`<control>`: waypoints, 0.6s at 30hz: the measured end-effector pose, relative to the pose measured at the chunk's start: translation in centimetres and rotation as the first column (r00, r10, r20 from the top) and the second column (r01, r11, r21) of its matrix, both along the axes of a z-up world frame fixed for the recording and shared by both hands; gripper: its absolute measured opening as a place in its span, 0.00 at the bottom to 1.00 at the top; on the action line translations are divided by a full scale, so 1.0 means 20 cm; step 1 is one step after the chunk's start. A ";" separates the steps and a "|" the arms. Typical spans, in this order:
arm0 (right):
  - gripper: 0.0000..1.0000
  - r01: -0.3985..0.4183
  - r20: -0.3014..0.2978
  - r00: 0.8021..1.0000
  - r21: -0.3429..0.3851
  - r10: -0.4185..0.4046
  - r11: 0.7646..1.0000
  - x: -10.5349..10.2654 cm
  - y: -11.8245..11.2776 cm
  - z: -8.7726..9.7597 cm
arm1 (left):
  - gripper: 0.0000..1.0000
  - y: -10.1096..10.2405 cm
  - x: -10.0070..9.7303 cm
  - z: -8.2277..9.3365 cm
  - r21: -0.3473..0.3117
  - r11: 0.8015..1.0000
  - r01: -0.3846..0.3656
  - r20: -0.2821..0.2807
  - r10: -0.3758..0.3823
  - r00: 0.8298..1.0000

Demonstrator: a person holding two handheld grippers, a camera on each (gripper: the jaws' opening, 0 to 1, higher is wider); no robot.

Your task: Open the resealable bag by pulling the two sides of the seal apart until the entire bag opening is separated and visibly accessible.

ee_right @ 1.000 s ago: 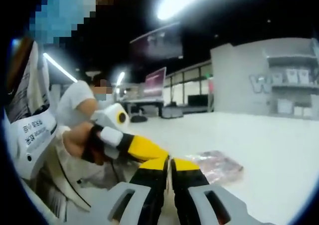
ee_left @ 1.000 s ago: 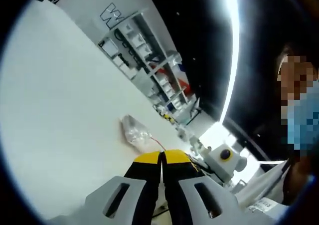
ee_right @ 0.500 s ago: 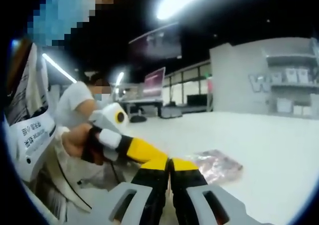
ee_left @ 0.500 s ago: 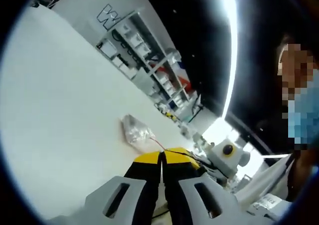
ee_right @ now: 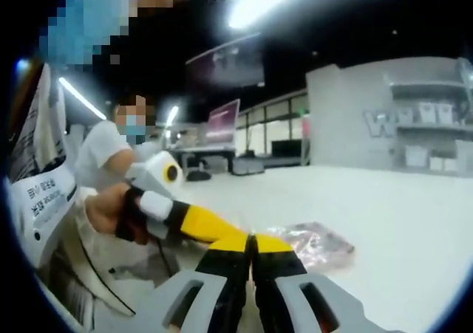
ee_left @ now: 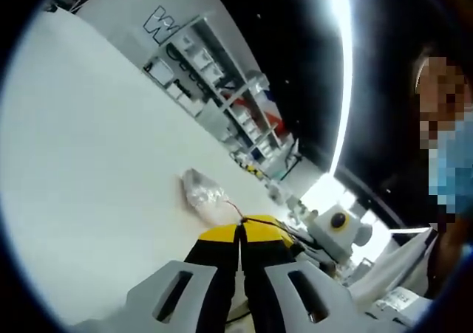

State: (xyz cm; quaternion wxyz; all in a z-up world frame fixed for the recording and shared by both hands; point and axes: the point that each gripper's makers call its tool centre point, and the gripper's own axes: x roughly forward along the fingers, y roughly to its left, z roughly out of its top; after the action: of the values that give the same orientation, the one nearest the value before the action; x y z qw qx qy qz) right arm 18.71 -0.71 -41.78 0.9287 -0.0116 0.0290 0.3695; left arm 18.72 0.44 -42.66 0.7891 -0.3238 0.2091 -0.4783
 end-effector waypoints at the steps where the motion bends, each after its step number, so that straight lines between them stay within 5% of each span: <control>1: 0.00 0.000 0.000 1.000 -0.001 0.000 1.000 0.00 0.00 0.00 | 0.00 0.00 0.00 0.00 0.001 1.000 -0.001 0.003 0.001 1.000; 18: 0.00 0.018 0.007 1.000 0.022 -0.018 1.000 0.01 -0.02 0.02 | 0.00 0.01 0.00 0.00 -0.004 1.000 -0.004 0.008 0.004 1.000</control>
State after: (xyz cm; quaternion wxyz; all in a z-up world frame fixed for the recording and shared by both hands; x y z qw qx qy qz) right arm 18.87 -1.02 -41.38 0.9322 -0.0023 0.0215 0.3612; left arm 18.71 0.54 -42.60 0.7902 -0.3238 0.2042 -0.4786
